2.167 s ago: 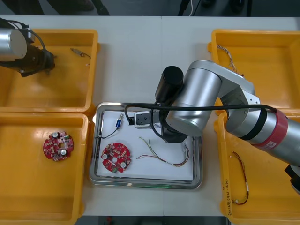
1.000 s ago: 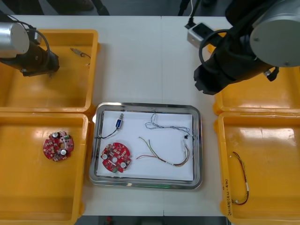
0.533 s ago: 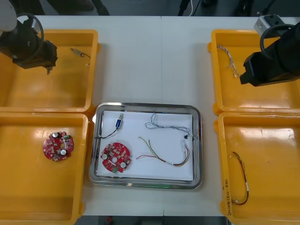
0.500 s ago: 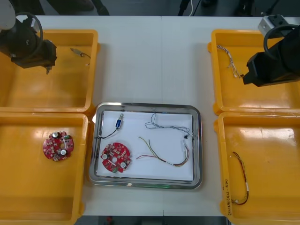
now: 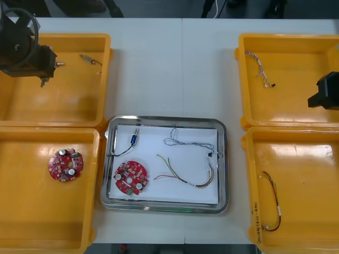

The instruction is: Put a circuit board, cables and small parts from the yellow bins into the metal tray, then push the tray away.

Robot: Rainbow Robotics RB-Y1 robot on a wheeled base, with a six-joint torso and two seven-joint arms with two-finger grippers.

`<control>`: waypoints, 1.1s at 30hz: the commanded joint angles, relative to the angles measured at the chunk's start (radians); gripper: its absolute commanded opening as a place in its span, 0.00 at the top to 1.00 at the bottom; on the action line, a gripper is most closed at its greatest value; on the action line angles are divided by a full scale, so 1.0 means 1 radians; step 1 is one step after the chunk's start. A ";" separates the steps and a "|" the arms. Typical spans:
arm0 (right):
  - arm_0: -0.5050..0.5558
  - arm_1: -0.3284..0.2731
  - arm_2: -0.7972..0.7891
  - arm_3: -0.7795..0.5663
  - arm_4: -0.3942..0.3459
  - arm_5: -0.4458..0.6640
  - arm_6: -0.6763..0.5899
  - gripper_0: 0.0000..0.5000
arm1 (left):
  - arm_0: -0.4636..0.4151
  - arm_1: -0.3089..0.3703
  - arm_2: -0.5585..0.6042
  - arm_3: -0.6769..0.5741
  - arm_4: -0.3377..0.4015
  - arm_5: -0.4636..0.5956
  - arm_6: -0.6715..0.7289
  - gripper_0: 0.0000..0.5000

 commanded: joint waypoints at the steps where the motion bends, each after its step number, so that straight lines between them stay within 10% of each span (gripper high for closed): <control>1: 0.064 -0.064 -0.074 -0.010 -0.002 0.003 0.005 0.00 | 0.048 0.044 0.045 -0.128 -0.005 0.059 -0.022 1.00; 11: 0.137 -0.079 -0.123 -0.010 -0.019 0.003 0.013 0.00 | 0.099 -0.015 0.045 -0.366 -0.006 0.223 0.139 1.00; 33: 0.197 -0.064 -0.134 -0.015 -0.016 -0.013 0.059 0.00 | 0.093 -0.143 -0.274 -0.607 -0.068 0.223 0.520 1.00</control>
